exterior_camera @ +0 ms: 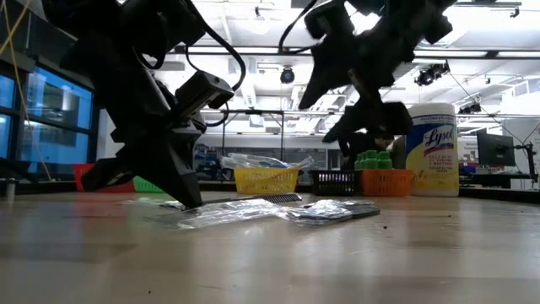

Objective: Pick & Place Travel size toiletries
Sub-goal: Put the black comb into the green bin

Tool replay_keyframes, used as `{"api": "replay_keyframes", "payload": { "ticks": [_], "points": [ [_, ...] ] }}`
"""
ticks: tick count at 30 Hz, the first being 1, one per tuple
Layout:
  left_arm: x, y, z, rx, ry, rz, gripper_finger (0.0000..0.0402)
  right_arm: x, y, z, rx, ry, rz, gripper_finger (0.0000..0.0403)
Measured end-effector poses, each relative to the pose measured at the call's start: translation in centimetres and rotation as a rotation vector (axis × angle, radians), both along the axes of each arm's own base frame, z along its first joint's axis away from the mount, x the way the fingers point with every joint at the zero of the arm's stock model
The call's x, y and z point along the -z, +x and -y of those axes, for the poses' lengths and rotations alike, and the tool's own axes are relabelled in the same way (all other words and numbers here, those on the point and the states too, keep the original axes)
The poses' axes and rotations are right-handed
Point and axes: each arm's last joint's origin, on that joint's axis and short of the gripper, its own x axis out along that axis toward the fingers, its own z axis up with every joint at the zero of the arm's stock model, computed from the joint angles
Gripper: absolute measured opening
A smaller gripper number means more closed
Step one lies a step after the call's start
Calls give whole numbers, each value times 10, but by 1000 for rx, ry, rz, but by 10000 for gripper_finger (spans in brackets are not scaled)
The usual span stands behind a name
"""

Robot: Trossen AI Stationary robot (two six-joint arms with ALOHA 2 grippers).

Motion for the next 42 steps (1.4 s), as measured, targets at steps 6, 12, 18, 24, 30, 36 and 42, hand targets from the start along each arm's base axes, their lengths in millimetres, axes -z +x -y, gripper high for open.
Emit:
{"api": "replay_keyframes", "payload": {
  "ticks": [6, 12, 18, 24, 30, 36, 42],
  "points": [
    [0, 0, 0, -1, 2, -5, 0, 30, 14, -5, -2, 58, -39, 238],
    [1, -1, 0, 1, 5, -7, 0, 46, 23, -7, -7, 87, -25, 238],
    [1, -1, 0, 1, 6, -8, 0, 53, 23, -6, 8, 73, -58, 238],
    [1, -1, 0, 2, 6, -10, 0, 62, 28, -6, 17, 65, -43, 238],
    [2, -1, 0, 5, 8, -10, 0, 74, 36, -9, 5, 102, 0, 238],
    [2, -1, 0, 5, 10, -17, 0, 79, 41, -15, -1, 120, 35, 237],
    [2, -1, 0, 6, 8, -16, 0, 80, 40, -18, 1, 110, 22, 189]
  ]
}}
